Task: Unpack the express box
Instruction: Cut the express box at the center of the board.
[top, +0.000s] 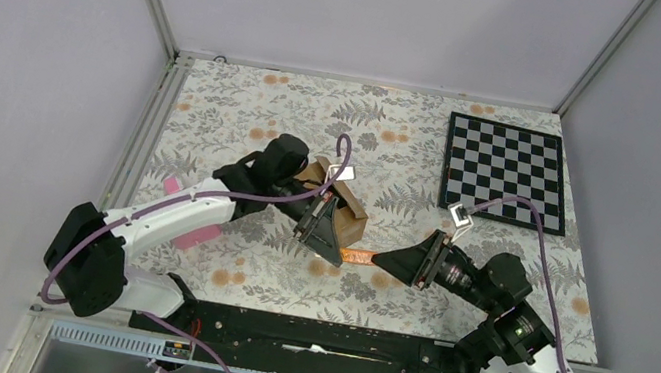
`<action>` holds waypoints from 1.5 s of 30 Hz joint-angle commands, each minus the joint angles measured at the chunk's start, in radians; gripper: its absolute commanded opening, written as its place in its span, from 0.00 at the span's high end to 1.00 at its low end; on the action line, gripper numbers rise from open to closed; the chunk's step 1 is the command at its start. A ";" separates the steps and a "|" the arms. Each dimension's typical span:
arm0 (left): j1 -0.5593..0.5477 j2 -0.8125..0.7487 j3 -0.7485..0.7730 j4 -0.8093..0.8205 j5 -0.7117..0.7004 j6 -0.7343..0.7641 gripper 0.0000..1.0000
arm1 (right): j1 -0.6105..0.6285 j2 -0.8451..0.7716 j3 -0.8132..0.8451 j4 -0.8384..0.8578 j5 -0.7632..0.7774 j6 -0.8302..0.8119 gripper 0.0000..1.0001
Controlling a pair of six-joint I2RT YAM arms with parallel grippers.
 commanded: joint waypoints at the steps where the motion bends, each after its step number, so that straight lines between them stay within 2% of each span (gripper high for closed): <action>1: 0.011 0.007 0.027 -0.020 -0.091 -0.004 1.00 | 0.004 -0.028 0.072 0.074 -0.025 -0.016 0.32; 6: 0.011 0.006 0.052 -0.014 -0.083 -0.014 1.00 | 0.003 0.010 0.069 0.087 -0.050 -0.016 0.35; 10: 0.010 0.013 0.056 -0.015 -0.074 -0.015 1.00 | 0.003 0.042 0.061 0.131 -0.067 -0.001 0.46; 11: 0.010 0.015 0.056 -0.015 -0.073 -0.015 1.00 | 0.004 0.052 0.063 0.133 -0.068 -0.001 0.53; 15: 0.010 0.012 0.066 -0.031 -0.083 -0.010 1.00 | 0.004 0.060 0.064 0.081 -0.028 -0.005 0.97; 16: 0.011 0.012 0.073 -0.051 -0.100 -0.005 1.00 | 0.003 0.054 0.059 0.047 0.002 -0.008 1.00; 18: 0.023 0.014 0.086 -0.089 -0.138 -0.001 0.98 | 0.003 0.031 0.037 0.007 0.061 -0.003 1.00; 19: 0.043 0.012 0.085 -0.095 -0.165 -0.018 0.86 | 0.004 0.016 0.021 -0.015 0.099 0.016 1.00; 20: 0.065 0.007 0.081 -0.097 -0.188 -0.041 0.66 | 0.004 -0.001 0.005 -0.027 0.148 0.036 1.00; 21: 0.089 0.002 0.073 -0.085 -0.201 -0.073 0.58 | 0.004 -0.017 -0.015 -0.032 0.172 0.056 1.00; 22: 0.116 -0.008 0.066 -0.077 -0.236 -0.111 0.44 | 0.004 -0.034 -0.032 -0.043 0.217 0.083 1.00; 23: 0.146 -0.014 0.062 -0.083 -0.287 -0.145 0.37 | 0.003 -0.056 -0.054 -0.048 0.251 0.109 1.00; 27: 0.228 -0.031 0.062 -0.173 -0.451 -0.270 0.31 | 0.003 -0.124 -0.138 -0.039 0.358 0.185 1.00; 29: 0.231 -0.038 0.112 -0.289 -0.633 -0.304 0.28 | 0.003 -0.135 -0.169 -0.014 0.384 0.201 1.00; 32: 0.231 -0.026 0.171 -0.391 -0.798 -0.371 0.27 | 0.004 -0.115 -0.184 -0.019 0.395 0.205 1.00; 38: 0.226 0.010 0.169 -0.413 -0.954 -0.483 0.25 | 0.004 -0.167 -0.263 -0.031 0.420 0.254 1.00; 42: 0.173 0.016 0.155 -0.407 -1.065 -0.593 0.25 | 0.003 -0.227 -0.323 -0.022 0.429 0.317 1.00; 45: 0.148 0.023 0.140 -0.374 -1.090 -0.652 0.25 | 0.004 -0.254 -0.360 0.007 0.433 0.367 1.00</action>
